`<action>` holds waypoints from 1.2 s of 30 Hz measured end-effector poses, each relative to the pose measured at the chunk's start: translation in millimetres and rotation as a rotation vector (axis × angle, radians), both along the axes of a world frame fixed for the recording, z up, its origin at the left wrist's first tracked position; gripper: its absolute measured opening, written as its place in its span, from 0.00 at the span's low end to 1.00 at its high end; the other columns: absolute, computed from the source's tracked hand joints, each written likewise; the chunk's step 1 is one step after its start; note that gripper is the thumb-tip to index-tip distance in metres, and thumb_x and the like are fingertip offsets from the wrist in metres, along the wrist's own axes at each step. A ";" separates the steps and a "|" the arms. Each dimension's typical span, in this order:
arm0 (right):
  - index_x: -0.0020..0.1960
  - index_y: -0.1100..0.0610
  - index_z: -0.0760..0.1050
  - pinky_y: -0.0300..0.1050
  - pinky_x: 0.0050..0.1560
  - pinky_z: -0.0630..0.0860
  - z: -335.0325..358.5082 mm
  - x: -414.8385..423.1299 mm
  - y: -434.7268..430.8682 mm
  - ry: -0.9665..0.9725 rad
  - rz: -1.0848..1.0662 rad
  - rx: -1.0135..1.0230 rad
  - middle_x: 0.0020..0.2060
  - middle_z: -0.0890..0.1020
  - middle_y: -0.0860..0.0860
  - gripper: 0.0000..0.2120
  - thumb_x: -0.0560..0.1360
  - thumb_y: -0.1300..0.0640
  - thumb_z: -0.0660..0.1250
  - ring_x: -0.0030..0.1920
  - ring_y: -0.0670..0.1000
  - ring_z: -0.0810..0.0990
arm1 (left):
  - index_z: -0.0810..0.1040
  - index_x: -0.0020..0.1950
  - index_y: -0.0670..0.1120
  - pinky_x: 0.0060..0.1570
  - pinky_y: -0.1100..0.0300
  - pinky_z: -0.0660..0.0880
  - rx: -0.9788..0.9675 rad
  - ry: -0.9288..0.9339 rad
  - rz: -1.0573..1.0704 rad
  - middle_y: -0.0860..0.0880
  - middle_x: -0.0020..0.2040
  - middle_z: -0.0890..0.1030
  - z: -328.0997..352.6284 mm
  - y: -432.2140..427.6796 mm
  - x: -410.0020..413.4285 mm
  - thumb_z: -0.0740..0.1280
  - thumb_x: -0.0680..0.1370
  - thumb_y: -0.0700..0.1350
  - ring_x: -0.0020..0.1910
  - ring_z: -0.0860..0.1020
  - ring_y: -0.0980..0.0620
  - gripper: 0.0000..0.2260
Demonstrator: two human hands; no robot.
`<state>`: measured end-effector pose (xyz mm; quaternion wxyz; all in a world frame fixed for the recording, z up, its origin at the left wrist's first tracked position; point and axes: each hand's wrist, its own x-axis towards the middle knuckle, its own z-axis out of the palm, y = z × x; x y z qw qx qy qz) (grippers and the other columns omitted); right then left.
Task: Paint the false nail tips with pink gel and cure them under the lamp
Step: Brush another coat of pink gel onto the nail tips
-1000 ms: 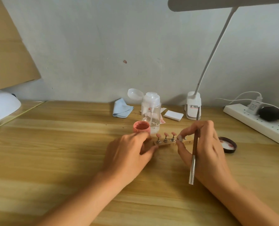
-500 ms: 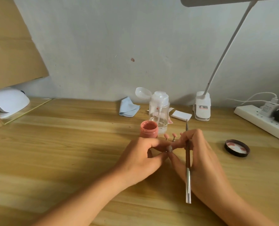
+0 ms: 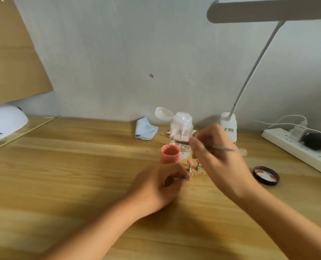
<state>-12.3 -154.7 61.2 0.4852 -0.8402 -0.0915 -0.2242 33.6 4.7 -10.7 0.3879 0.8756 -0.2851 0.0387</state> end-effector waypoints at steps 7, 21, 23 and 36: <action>0.41 0.58 0.79 0.49 0.37 0.79 13.5 49.5 10.1 0.256 -0.147 -0.333 0.35 0.85 0.53 0.09 0.75 0.53 0.68 0.33 0.51 0.80 | 0.78 0.48 0.60 0.42 0.63 0.73 -0.038 -0.014 -0.021 0.60 0.45 0.79 -3.7 -3.0 2.5 0.65 0.75 0.50 0.42 0.77 0.61 0.05; 0.52 0.58 0.75 0.37 0.31 0.76 -9.0 -9.1 -4.3 0.123 0.061 0.444 0.40 0.86 0.53 0.06 0.81 0.58 0.60 0.35 0.47 0.81 | 0.80 0.43 0.59 0.38 0.62 0.73 -0.074 -0.017 0.104 0.63 0.35 0.80 2.7 3.2 2.6 0.72 0.73 0.46 0.33 0.76 0.63 0.07; 0.51 0.61 0.76 0.40 0.34 0.78 -23.6 -21.6 -9.1 0.204 0.083 0.533 0.41 0.86 0.54 0.06 0.80 0.59 0.62 0.37 0.51 0.80 | 0.80 0.41 0.59 0.37 0.63 0.71 -0.053 -0.039 0.116 0.63 0.36 0.81 4.2 2.5 2.4 0.74 0.73 0.47 0.33 0.76 0.65 0.06; 0.46 0.69 0.70 0.38 0.33 0.73 -44.8 -24.3 -11.4 0.212 0.159 0.506 0.33 0.83 0.60 0.04 0.77 0.69 0.64 0.32 0.50 0.75 | 0.80 0.38 0.58 0.36 0.62 0.70 -0.095 -0.044 0.079 0.60 0.39 0.80 5.0 2.1 3.7 0.77 0.72 0.43 0.33 0.74 0.59 0.10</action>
